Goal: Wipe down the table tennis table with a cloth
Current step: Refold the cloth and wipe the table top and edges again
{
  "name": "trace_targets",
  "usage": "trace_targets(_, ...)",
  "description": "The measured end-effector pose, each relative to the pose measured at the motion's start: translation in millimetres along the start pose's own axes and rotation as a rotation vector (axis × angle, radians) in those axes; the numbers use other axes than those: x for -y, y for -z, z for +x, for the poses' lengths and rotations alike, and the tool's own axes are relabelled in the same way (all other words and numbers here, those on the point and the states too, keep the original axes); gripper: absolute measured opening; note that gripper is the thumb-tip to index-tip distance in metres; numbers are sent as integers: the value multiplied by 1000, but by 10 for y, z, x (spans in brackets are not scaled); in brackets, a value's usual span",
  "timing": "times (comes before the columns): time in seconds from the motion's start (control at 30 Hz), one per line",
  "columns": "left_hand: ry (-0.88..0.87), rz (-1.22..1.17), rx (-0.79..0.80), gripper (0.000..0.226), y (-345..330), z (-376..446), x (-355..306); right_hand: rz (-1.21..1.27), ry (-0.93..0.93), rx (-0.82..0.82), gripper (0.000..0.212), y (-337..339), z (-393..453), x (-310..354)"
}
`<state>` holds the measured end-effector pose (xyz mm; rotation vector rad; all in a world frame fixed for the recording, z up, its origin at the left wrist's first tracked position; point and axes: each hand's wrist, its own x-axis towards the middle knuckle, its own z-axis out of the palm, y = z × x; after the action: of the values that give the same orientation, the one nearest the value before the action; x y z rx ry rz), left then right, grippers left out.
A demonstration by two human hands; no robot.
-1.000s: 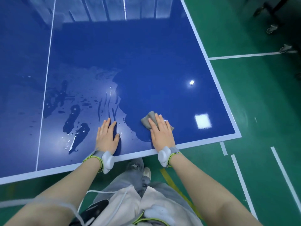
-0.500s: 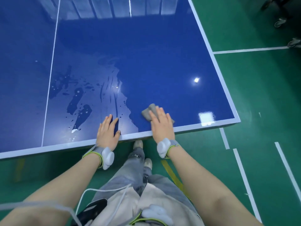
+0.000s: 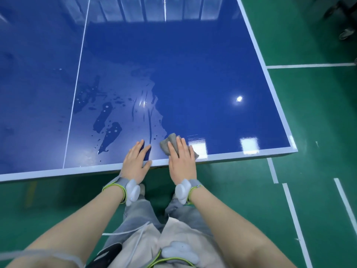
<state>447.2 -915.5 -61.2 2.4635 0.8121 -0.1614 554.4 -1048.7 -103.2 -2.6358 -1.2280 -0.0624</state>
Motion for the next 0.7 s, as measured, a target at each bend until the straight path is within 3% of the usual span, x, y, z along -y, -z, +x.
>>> trace_targets(0.1,40,16,-33,76,36,-67,117,-4,195,13,46,49,59,-314)
trace_targets(0.13,68,13,-57,81,58,-82,162,-8,183,-6,47,71,84,-440)
trace_targets(0.23,140,-1,-102,77,161,-86,332,-12,-149,-78,44,91,131,-545)
trace_targets(0.3,162,27,-98,76,261,-84,494,9,-360,-104,43,38,171,-279)
trace_targets(0.37,150,53,-80,78,358,-79,658,6,-412,-81,45,16,189,62)
trace_targets(0.53,84,102,-35,81,538,20,888,-14,-246,13,49,-69,94,689)
trace_targets(0.7,-23,147,-2,79,634,136,1001,-88,-25,69,47,-11,59,366)
